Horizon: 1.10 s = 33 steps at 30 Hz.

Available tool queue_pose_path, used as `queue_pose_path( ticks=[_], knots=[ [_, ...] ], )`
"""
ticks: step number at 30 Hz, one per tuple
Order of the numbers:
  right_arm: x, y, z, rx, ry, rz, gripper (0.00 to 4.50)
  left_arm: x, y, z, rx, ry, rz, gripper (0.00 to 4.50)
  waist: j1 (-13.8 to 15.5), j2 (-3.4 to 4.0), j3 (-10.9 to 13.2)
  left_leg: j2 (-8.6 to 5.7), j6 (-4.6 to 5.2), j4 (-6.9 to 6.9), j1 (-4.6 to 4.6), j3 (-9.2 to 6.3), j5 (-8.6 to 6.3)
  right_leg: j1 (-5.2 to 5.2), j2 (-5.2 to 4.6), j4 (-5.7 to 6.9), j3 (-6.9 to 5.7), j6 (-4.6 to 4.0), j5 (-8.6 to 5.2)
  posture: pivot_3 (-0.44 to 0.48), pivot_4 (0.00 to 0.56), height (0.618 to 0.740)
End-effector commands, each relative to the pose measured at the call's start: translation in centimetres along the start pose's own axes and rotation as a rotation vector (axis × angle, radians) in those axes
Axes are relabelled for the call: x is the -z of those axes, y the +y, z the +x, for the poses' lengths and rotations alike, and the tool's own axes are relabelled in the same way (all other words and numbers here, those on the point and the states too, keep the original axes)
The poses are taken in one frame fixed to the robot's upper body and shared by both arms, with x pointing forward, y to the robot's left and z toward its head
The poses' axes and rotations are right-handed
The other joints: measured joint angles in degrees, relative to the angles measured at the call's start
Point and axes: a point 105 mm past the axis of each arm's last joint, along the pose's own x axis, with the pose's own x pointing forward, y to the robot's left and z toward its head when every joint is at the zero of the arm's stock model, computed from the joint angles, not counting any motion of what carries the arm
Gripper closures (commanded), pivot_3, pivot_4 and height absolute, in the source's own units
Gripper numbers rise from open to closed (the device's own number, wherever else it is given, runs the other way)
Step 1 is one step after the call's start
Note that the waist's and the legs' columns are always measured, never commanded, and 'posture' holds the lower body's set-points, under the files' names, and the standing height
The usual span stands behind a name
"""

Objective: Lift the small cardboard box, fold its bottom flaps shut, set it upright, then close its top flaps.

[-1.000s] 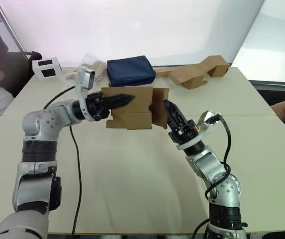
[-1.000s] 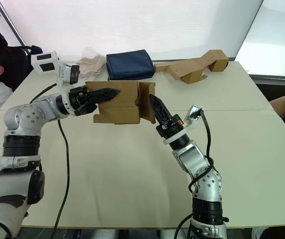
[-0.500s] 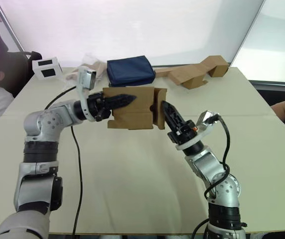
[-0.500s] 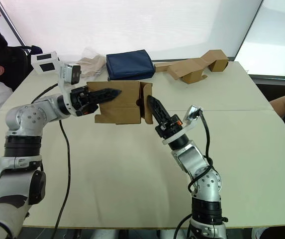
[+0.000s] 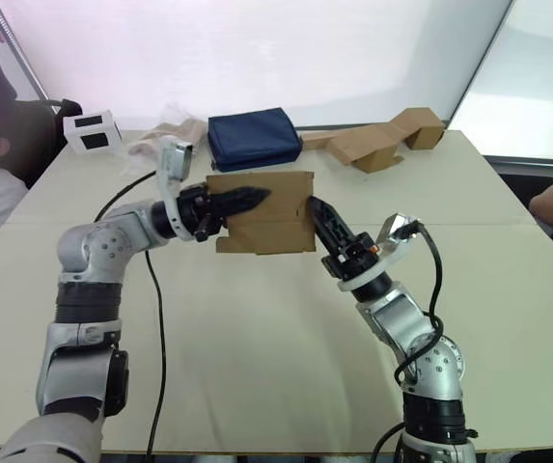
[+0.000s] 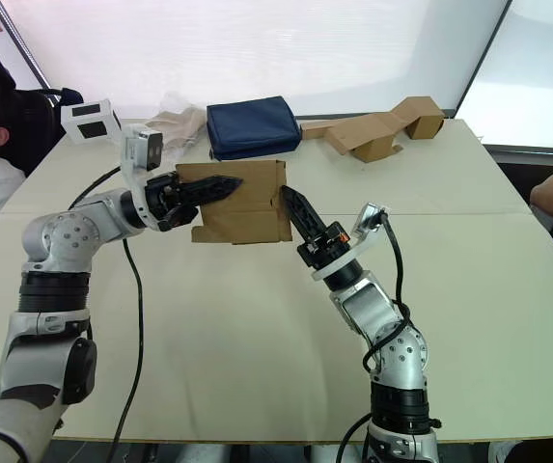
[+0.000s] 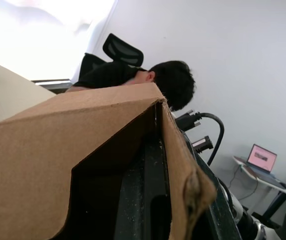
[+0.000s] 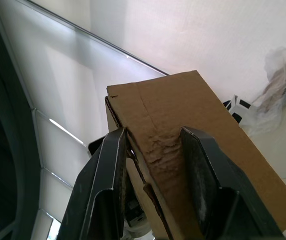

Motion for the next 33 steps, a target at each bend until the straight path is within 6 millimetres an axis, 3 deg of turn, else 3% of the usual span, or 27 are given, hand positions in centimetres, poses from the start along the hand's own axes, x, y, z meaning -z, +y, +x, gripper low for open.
queue_pose_path(
  ticks=[1, 9, 19, 22, 24, 33],
  knots=[
    [1.0, 1.8, 0.9, -0.080, 0.043, -0.016, 2.81, -0.8, -0.8, 0.7, 0.034, -0.027, 0.050, 4.50, 0.02, 0.00, 0.00, 0.00, 0.00, 0.00, 0.00, 0.00, 0.00, 0.00, 0.00, 0.00, 0.00, 0.00, 0.00, 0.000, 0.150, 0.740],
    [1.0, 2.0, 0.8, -0.086, 0.041, -0.024, 2.81, -1.0, -0.4, 1.0, 0.018, -0.058, 0.048, 4.50, 0.00, 0.00, 0.00, 0.00, -0.01, 0.00, 0.00, -0.01, 0.00, 0.00, -0.01, 0.01, 0.00, 0.00, 0.00, 0.000, 0.150, 0.740],
    [-2.1, 1.3, -1.5, -0.017, 0.018, -0.138, 2.81, -2.2, -0.2, 0.2, 0.005, -0.082, 0.048, 4.50, 0.09, 0.00, 0.00, -0.02, -0.01, 0.00, 0.00, 0.00, 0.00, 0.00, -0.01, 0.00, 0.00, 0.00, 0.00, 0.000, 0.150, 0.740],
    [-2.2, 1.3, -1.7, -0.008, 0.016, -0.148, 3.51, -2.3, -0.2, 0.2, 0.004, -0.082, 0.048, 4.50, -0.06, 0.00, 0.00, -0.01, -0.01, 0.00, 0.00, 0.00, 0.00, 0.00, 0.01, 0.00, 0.00, 0.00, 0.00, 0.000, 0.150, 0.740],
    [-2.1, 1.1, -1.7, -0.002, 0.016, -0.152, 4.47, -2.3, -0.2, 0.1, 0.004, -0.083, 0.047, 4.50, -0.06, 0.00, 0.00, 0.00, -0.01, 0.00, 0.01, 0.00, 0.00, 0.00, 0.02, 0.01, 0.00, 0.00, 0.00, 0.000, 0.150, 0.740],
    [0.2, 0.4, -0.8, 0.013, 0.118, -0.196, 4.49, -2.2, -0.1, 0.4, 0.010, -0.078, 0.045, 4.50, 0.02, 0.00, 0.00, -0.01, -0.01, 0.00, 0.00, 0.00, 0.00, 0.00, 0.01, 0.01, 0.00, 0.00, 0.00, 0.000, 0.150, 0.740]
  ],
)
